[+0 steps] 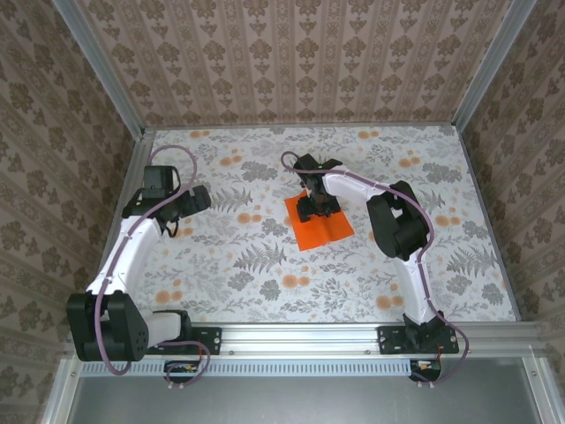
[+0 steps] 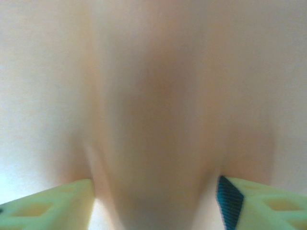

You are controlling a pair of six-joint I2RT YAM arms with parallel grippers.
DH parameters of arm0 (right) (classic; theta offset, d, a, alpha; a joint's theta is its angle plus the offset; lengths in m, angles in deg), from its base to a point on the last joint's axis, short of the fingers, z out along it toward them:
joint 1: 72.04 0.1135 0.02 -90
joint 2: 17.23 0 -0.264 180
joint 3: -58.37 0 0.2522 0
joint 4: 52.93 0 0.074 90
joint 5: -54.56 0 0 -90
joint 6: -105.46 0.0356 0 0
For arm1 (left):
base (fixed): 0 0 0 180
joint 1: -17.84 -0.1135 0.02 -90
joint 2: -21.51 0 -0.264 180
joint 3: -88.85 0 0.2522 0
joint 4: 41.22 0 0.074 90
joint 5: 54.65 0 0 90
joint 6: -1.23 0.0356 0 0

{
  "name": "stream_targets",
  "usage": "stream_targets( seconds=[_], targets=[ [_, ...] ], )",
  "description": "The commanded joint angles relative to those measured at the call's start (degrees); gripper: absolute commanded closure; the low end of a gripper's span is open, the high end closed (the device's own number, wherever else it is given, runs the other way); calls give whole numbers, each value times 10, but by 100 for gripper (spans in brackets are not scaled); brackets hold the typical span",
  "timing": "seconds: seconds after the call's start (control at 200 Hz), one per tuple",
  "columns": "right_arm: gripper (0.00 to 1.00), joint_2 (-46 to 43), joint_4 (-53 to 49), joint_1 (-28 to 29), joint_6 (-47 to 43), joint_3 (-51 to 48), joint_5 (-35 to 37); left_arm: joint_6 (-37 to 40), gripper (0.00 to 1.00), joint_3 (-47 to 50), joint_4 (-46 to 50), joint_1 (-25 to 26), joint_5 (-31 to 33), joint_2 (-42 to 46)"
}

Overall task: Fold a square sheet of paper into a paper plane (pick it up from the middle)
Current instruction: Fold the square sheet of paper in half at the center of the table.

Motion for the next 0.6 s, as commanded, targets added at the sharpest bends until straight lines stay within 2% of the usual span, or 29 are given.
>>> stream_targets(
  seconds=[0.0, 0.12, 0.185, 0.28, 0.44, 0.6],
  targets=[
    [42, -22, 6, 0, 29, -20, -82, -12, 0, 8, -2, 8, -13, 0],
    [59, -70, 66, -1, 66, -46, -186, -33, 1, 17, -7, 23, -32, -6],
    [67, -92, 108, -1, 93, -66, -243, -48, 4, 22, -16, 39, -46, -13],
    [73, -114, 180, -3, 137, -91, -327, -68, 15, 27, -36, 74, -58, -24],
    [75, -123, 273, -13, 190, -129, -414, -108, 30, 28, -88, 144, -75, -59],
    [75, -102, 297, -31, 198, -153, -435, -154, 40, 29, -159, 203, -92, -111]
  ],
)
